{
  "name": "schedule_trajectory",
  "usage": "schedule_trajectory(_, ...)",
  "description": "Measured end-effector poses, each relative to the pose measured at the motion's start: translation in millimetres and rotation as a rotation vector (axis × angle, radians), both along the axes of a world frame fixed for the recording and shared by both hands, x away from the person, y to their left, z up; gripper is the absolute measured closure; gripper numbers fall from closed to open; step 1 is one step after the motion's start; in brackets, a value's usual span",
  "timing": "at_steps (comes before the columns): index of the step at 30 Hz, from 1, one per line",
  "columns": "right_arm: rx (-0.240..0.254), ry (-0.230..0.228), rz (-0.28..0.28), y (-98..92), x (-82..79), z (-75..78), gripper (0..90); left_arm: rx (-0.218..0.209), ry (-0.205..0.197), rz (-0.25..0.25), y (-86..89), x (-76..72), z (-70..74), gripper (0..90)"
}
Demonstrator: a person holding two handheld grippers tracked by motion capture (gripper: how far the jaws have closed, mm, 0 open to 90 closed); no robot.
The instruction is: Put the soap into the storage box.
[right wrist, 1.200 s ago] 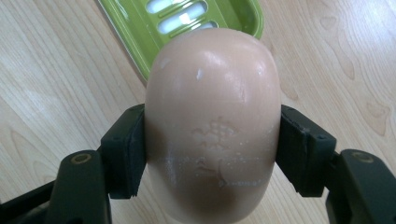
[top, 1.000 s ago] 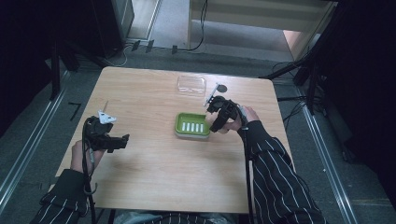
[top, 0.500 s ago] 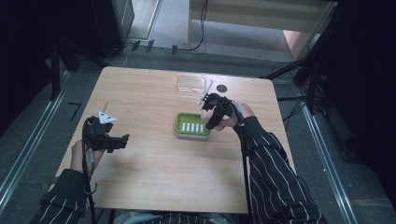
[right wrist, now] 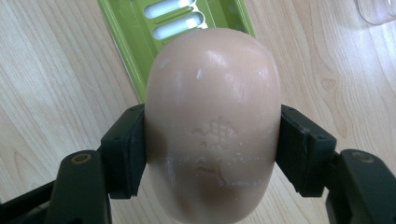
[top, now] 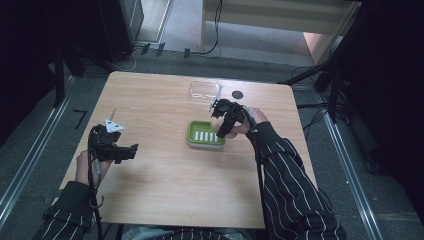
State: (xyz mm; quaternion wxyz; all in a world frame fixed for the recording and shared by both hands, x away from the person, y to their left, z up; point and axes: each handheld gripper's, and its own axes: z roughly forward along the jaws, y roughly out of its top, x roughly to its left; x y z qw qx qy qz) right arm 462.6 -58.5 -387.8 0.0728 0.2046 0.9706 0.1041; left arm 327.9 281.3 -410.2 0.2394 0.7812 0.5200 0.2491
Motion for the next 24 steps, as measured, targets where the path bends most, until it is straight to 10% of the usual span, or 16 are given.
schedule_trajectory(24, -0.015, 0.02, 0.07, 22.8, 9.1, -10.2, 33.3, 0.0, -0.001, 0.003, 1.1, -0.2, -0.2, 14.3)
